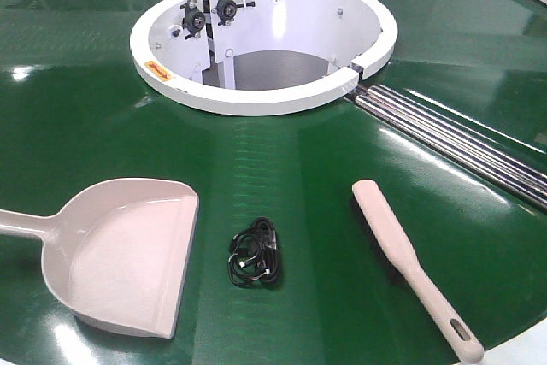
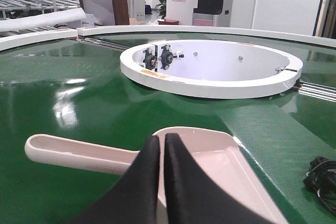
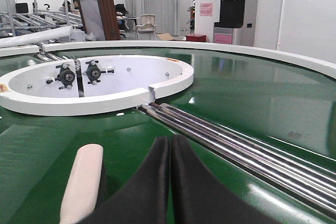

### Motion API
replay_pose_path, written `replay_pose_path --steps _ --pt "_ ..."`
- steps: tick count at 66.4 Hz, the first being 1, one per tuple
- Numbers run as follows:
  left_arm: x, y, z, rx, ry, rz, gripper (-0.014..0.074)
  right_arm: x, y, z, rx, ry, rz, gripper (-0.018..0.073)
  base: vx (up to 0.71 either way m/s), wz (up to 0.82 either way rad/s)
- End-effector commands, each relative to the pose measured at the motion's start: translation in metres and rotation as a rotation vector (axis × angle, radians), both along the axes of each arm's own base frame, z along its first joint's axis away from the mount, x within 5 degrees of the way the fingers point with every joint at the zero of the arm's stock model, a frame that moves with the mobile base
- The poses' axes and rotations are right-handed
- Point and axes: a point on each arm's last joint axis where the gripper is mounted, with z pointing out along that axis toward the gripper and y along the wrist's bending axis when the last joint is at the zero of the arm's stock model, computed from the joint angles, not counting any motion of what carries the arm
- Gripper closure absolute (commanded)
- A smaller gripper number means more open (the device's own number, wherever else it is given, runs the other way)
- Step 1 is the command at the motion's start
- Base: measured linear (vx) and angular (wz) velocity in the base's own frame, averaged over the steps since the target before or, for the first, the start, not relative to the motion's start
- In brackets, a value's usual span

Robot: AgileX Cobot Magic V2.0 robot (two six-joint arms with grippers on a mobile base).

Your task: Clean and inspect green conveyor with broom and dustpan

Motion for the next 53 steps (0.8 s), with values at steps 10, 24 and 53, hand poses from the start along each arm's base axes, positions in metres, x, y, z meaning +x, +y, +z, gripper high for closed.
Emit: replay_pose_path --steps 10,24,53 --pt "0.0 0.0 -0.002 -0.014 -0.057 -0.004 0.0602 -0.001 0.001 0.004 -0.007 -0.079 0.009 0.0569 0.0 0.0" --pt "-0.003 -0.002 0.015 0.04 -0.239 -0.015 0.0602 -0.001 0.001 0.004 -0.007 -0.079 0.009 0.0569 0.0 0.0" --pt "-0.011 0.0 0.123 0.023 -0.363 -0.002 0.0602 -0.001 0.001 0.004 -0.007 -0.078 0.009 0.0569 0.0 0.0"
